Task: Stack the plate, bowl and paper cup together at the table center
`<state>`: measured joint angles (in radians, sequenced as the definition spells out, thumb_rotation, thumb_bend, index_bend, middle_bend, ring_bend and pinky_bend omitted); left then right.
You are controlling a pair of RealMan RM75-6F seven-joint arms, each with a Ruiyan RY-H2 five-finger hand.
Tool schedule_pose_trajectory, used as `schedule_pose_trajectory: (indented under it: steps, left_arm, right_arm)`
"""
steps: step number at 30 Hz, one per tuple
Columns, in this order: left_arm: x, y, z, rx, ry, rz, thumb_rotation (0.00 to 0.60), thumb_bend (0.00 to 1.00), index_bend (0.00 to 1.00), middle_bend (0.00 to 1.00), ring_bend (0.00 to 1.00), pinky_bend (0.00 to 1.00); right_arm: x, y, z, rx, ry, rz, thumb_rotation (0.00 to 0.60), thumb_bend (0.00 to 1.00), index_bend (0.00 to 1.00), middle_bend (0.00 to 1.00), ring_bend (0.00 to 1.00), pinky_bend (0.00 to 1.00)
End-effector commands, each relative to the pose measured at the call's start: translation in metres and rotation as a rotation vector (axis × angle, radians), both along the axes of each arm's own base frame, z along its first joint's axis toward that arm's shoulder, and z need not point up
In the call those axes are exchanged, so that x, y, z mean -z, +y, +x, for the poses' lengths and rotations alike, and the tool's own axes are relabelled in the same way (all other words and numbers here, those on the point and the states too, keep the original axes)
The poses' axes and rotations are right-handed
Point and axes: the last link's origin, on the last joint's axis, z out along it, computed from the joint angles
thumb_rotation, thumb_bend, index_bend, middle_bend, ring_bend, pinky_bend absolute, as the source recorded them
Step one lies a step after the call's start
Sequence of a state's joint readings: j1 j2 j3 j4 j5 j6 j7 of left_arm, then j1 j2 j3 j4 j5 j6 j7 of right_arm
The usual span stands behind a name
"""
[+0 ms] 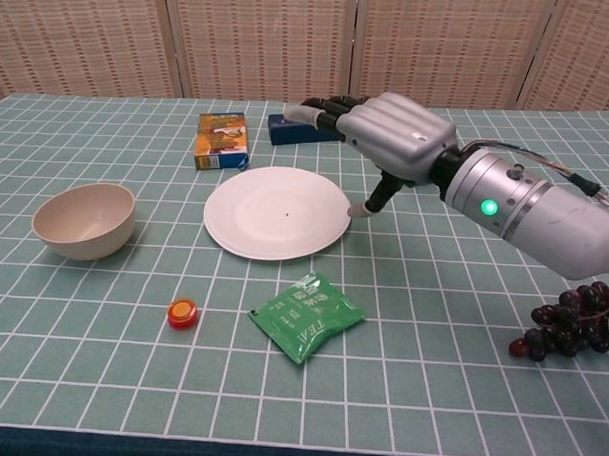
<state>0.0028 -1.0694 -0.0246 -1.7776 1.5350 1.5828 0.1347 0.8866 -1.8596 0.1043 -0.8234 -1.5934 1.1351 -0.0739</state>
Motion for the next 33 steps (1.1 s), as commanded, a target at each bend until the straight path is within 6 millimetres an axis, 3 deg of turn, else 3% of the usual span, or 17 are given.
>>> schedule_pose_trajectory:
  steps: [1,5,12,19,22,25,33]
  left_arm:
    - [-0.001,0.002,0.002,0.008,0.004,-0.010,0.600,0.22,0.21,0.10,0.10,0.19]
    - [-0.005,0.010,0.004,0.024,0.011,-0.023,0.600,0.22,0.21,0.10,0.10,0.19]
    - [-0.005,0.032,0.009,0.068,0.042,-0.063,0.600,0.22,0.22,0.10,0.10,0.19]
    - [0.001,0.061,0.015,0.134,0.093,-0.143,0.600,0.22,0.22,0.10,0.11,0.19]
    - [0.005,0.067,0.016,0.146,0.109,-0.171,0.600,0.22,0.22,0.10,0.13,0.20]
    - [0.016,0.080,0.018,0.179,0.136,-0.211,0.600,0.22,0.23,0.12,0.18,0.26]
    - [0.036,0.105,0.016,0.210,0.166,-0.240,0.600,0.22,0.25,0.30,0.34,0.43]
  right_arm:
    - [-0.036,0.008,-0.012,0.059,0.021,-0.017,0.600,0.00,0.00,0.05,0.07,0.20]
    - [-0.067,0.021,-0.021,0.079,-0.001,-0.061,0.600,0.00,0.00,0.08,0.08,0.20]
    - [-0.125,0.045,-0.043,0.129,-0.079,-0.154,0.600,0.00,0.04,0.17,0.17,0.35]
    - [-0.182,0.078,-0.074,0.205,-0.131,-0.255,0.600,0.00,0.09,0.21,0.21,0.38]
    - [-0.192,0.089,-0.083,0.222,-0.133,-0.270,0.600,0.00,0.11,0.22,0.21,0.38]
    - [-0.208,0.110,-0.104,0.272,-0.123,-0.321,0.600,0.00,0.12,0.24,0.23,0.38]
    - [-0.229,0.146,-0.148,0.441,-0.063,-0.354,0.600,0.00,0.12,0.24,0.23,0.40]
